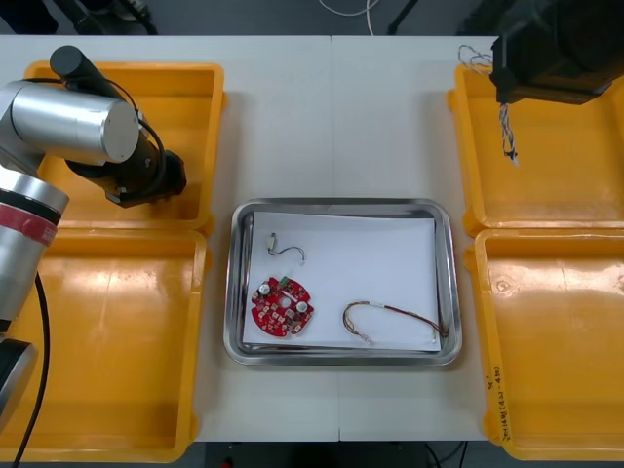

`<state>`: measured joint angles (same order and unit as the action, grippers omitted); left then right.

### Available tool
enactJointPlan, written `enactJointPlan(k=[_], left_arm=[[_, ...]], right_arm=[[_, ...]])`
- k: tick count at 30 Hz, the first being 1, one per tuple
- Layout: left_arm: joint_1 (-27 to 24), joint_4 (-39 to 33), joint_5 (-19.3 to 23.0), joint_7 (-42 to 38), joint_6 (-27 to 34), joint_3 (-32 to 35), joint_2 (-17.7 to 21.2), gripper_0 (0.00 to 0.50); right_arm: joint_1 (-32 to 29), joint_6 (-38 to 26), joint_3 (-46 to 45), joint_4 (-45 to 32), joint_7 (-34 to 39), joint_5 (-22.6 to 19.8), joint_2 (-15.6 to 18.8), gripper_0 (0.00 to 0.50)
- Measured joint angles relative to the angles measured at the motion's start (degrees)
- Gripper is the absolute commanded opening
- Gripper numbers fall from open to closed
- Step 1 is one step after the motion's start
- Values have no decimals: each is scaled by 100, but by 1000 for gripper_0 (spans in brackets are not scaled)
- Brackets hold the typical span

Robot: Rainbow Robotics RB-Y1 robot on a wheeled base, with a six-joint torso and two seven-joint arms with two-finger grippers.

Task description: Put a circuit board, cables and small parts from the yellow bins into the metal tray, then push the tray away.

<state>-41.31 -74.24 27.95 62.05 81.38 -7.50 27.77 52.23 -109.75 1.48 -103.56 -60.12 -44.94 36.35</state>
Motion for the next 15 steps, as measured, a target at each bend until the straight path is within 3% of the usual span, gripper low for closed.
enactJointPlan(k=[1, 2, 7, 12, 15], left_arm=[[3, 0, 0, 0, 0, -7, 1, 18], [4, 0, 0, 0, -1, -14, 1, 4], [4, 0, 0, 0, -37, -24, 1, 1], [4, 0, 0, 0, -64, -36, 2, 0], [4, 0, 0, 0, -68, -41, 3, 0]], right_arm=[[-1, 0, 86, -60, 0, -67, 0, 0], [-1, 0, 177, -119, 0, -152, 0, 0], [-4, 0, 547, -302, -158, -436, 0, 0], [-5, 0, 909, -433, -1446, -495, 1, 0], [-5, -1, 1176, -544, -1590, -501, 1, 0]])
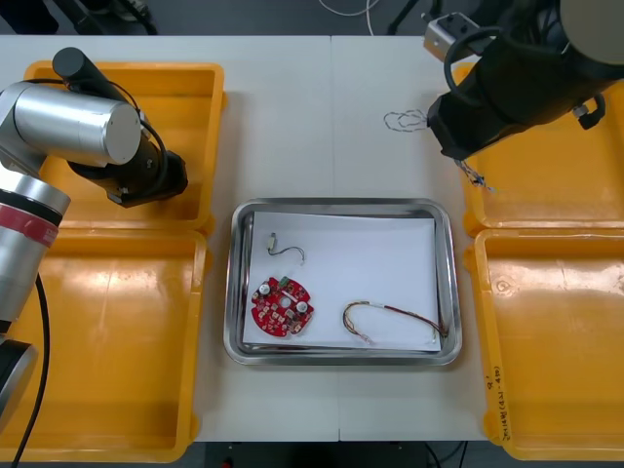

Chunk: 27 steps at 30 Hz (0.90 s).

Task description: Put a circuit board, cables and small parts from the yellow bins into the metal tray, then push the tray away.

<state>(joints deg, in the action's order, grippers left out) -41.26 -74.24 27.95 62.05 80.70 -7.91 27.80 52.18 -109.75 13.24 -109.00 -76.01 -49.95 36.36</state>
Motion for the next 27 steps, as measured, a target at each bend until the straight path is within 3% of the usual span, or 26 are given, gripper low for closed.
enactJointPlan(k=[3, 8, 11, 17, 27], left_arm=[[0, 0, 0, 0, 0, 0, 5, 0], [0, 0, 46, 0, 0, 0, 49, 0], [0, -1, 62, 1, 21, 1, 87, 0], [0, -197, 67, 64, 532, 99, 115, 0], [1, -1257, 33, 479, 1675, 423, 123, 0]], right_arm=[[-1, 0, 306, -111, -265, -6, 0, 0], [-1, 0, 851, -318, -1517, -5, 1, 0], [-1, 22, 1141, -395, -1632, -5, 1, 0], [-5, 231, 1644, -398, -2625, 146, -1, 0], [-25, 835, 2177, 139, -2688, 291, -161, 0]])
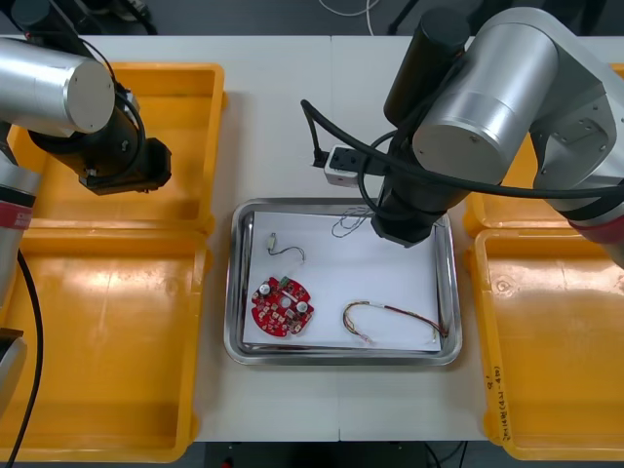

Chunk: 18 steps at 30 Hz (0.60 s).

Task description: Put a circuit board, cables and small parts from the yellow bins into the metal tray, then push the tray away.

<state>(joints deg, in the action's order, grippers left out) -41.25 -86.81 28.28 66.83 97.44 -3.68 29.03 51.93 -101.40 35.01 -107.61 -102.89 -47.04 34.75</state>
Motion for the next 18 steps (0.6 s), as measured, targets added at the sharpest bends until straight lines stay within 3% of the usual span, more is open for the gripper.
enactJointPlan(k=[6, 13, 18], left_arm=[[0, -431, 2, 13, 417, 0, 0, 0], [-2, -868, 31, 13, 763, 0, -3, 0], [-12, -996, 70, 14, 927, -10, -36, 0]], right_arm=[[-34, 425, 188, 449, -2, 130, -72, 0], [-173, 730, 555, 510, -2, 555, -77, 0], [-377, 1008, 659, 518, -2, 623, -78, 0]])
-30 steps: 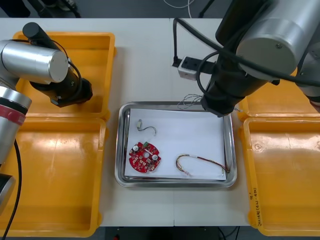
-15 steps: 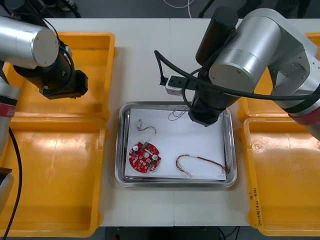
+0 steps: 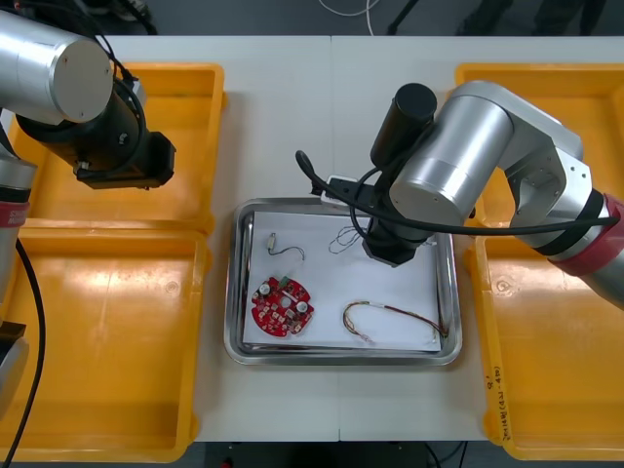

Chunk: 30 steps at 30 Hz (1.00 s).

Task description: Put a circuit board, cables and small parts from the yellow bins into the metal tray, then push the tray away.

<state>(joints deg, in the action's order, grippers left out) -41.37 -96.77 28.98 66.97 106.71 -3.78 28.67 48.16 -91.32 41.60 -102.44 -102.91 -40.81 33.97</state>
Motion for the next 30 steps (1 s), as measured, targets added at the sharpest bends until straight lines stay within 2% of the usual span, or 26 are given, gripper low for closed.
enactJointPlan(k=[6, 15, 16, 17, 18, 20, 22, 30], left_arm=[[-16, -126, 4, 0, 9, -89, -58, 0], [-49, -411, 86, 0, 19, -319, -158, 0], [-54, -428, 96, 0, 20, -332, -173, 0], [-59, -444, 109, 0, 21, -342, -189, 0], [-63, -458, 125, 0, 21, -349, -206, 0], [-70, -489, 147, 0, 22, -357, -232, 1], [-75, -520, 153, 0, 23, -367, -244, 0], [-80, -546, 178, 0, 23, -411, -248, 0]], right_arm=[[-205, 389, 93, 80, 0, 70, -2, 0], [-271, 782, 435, 141, 0, 481, -3, 1], [-275, 788, 450, 151, 0, 483, -4, 67], [-280, 788, 461, 161, 0, 485, -4, 193], [-285, 788, 465, 168, 0, 493, -5, 250], [-299, 789, 465, 173, 0, 536, -10, 443], [-312, 789, 465, 176, 1, 582, -22, 500], [-319, 789, 465, 184, 3, 604, -61, 500]])
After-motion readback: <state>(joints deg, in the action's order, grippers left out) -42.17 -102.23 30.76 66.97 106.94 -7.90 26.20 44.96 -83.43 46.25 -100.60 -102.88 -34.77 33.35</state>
